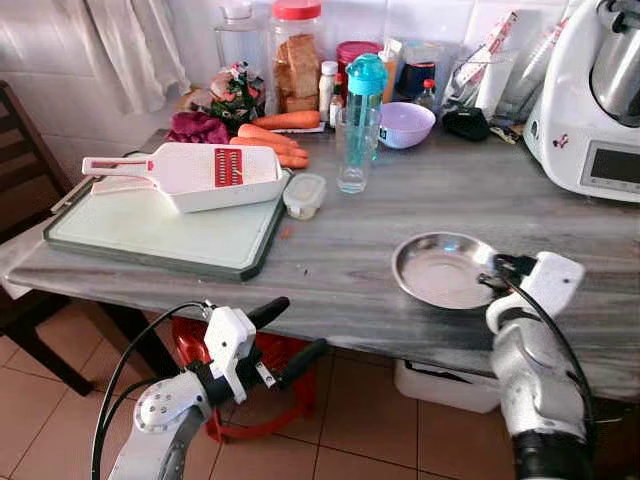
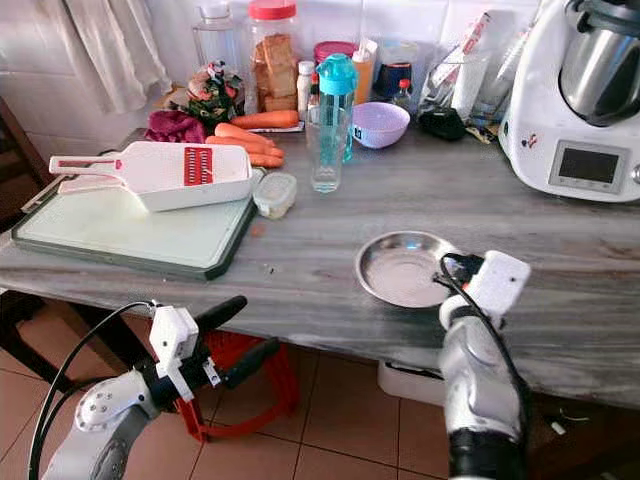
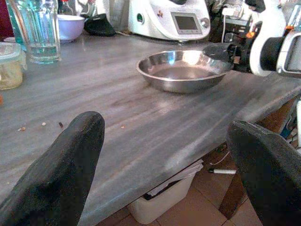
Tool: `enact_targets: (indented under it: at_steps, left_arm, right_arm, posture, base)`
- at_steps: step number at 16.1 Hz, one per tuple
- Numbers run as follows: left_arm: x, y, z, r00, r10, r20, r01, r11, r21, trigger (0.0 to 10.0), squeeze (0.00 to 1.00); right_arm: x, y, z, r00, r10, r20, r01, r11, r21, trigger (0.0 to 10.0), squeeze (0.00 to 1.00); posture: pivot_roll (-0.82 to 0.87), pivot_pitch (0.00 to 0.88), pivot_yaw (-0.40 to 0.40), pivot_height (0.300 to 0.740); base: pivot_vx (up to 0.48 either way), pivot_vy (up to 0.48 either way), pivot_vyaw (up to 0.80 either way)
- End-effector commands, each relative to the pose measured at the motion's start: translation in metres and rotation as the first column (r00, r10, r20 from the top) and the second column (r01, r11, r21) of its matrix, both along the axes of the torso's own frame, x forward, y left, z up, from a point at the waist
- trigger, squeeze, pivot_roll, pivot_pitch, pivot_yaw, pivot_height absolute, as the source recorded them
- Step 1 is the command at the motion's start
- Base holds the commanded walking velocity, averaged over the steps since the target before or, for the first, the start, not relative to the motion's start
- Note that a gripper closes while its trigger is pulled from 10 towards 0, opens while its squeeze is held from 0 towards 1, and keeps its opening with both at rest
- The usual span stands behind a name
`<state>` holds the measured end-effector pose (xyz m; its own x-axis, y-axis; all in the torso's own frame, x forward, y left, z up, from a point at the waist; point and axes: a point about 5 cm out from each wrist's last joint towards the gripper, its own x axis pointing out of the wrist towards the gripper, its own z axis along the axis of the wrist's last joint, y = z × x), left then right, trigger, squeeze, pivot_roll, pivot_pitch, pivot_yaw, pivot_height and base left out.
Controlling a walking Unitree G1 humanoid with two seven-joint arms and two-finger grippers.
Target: Setting the table
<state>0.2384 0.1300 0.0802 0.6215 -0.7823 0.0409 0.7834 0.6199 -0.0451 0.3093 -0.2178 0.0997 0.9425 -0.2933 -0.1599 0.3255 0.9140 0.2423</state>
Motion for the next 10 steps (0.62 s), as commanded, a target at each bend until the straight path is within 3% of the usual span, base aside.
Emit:
enact_targets:
  at_steps: [1, 7, 9, 10]
  left_arm:
    - [0.002, -0.001, 0.005, 1.000, -0.012, 0.018, 0.012, 1.000, 0.011, 10.0, 0.00]
    - [0.004, -0.002, 0.009, 1.000, -0.018, 0.019, 0.018, 1.000, 0.007, 10.0, 0.00]
    - [0.004, -0.003, 0.010, 1.000, -0.018, 0.020, 0.018, 1.000, 0.008, 10.0, 0.00]
    - [0.005, -0.004, 0.010, 1.000, -0.020, 0.018, 0.020, 1.000, 0.006, 10.0, 0.00]
  right_arm:
    - [0.004, 0.005, 0.001, 1.000, 0.021, 0.000, -0.021, 1.000, 0.008, 10.0, 0.00]
    - [0.005, 0.016, -0.007, 0.997, 0.079, -0.026, -0.079, 0.996, 0.036, 10.0, 0.00]
    - [0.002, 0.014, -0.010, 0.997, 0.072, -0.036, -0.071, 0.997, 0.038, 10.0, 0.05]
    - [0.003, 0.016, -0.009, 0.996, 0.091, -0.022, -0.089, 0.995, 0.047, 10.0, 1.00]
  posture:
    - [0.07, 0.006, 0.002, 0.740]
    - [0.06, 0.005, 0.010, 0.740]
    - [0.06, 0.005, 0.011, 0.740]
    - [0.06, 0.003, 0.015, 0.740]
  base:
    - [0.000, 0.000, 0.00]
    - [0.000, 0.000, 0.00]
    - [0.000, 0.000, 0.00]
    - [0.000, 0.000, 0.00]
